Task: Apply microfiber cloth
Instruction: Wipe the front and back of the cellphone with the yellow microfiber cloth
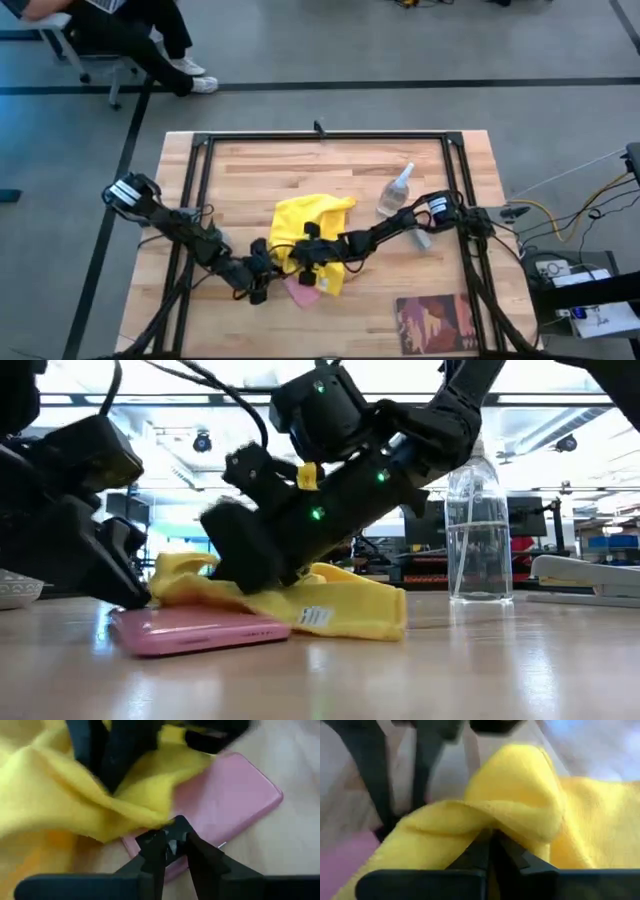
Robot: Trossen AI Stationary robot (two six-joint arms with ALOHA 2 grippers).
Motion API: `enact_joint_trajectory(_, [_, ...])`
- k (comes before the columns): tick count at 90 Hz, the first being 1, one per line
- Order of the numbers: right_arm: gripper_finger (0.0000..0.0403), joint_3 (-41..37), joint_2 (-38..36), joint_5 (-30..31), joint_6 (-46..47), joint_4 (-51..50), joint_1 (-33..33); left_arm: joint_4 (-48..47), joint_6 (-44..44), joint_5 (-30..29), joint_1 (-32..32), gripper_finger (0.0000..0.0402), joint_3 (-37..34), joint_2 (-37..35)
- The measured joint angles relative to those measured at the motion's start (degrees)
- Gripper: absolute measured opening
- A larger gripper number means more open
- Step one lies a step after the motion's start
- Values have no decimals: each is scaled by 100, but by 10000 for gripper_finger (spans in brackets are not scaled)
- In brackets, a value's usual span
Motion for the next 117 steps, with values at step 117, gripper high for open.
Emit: enact_joint_trajectory(117, [0, 212, 248, 92, 352, 918, 580, -540, -623, -603, 107, 59, -7, 59])
